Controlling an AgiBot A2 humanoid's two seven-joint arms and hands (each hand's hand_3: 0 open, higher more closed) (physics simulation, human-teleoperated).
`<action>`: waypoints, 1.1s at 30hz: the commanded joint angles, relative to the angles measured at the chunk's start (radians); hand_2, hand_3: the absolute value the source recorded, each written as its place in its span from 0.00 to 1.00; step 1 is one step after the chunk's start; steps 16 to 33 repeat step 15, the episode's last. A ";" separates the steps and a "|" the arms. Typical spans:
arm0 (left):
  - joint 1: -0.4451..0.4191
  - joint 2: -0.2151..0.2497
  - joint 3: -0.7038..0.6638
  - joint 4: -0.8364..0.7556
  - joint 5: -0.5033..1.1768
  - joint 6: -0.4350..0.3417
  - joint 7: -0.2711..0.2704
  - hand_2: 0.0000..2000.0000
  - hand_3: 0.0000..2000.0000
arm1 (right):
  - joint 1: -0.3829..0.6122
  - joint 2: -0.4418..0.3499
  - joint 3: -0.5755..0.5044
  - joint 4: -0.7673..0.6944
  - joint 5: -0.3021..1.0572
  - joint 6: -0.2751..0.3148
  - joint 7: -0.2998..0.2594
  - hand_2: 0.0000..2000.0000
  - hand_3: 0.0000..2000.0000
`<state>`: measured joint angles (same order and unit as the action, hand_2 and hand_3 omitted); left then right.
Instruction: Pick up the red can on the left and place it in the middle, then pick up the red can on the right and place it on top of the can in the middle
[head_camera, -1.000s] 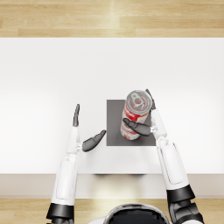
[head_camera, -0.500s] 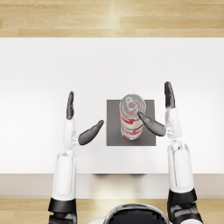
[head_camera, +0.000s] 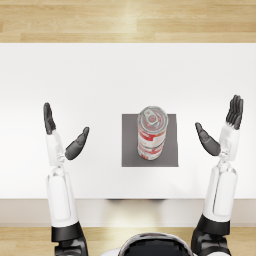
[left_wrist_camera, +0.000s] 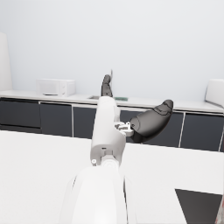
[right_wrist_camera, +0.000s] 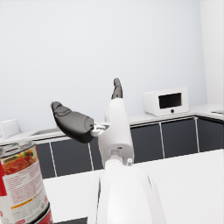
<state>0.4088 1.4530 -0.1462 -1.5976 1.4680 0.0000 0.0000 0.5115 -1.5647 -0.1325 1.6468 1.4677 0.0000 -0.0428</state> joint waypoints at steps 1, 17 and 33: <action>-0.007 0.001 -0.019 0.015 0.000 0.000 0.000 0.00 0.00 | -0.006 -0.001 -0.016 -0.028 0.000 0.000 0.012 0.00 0.00; -0.027 0.006 -0.021 0.009 0.000 0.000 0.000 0.00 0.00 | -0.018 0.001 -0.011 -0.063 0.000 0.000 0.043 0.00 0.00; -0.027 0.006 -0.021 0.009 0.000 0.000 0.000 0.00 0.00 | -0.018 0.001 -0.011 -0.063 0.000 0.000 0.043 0.00 0.00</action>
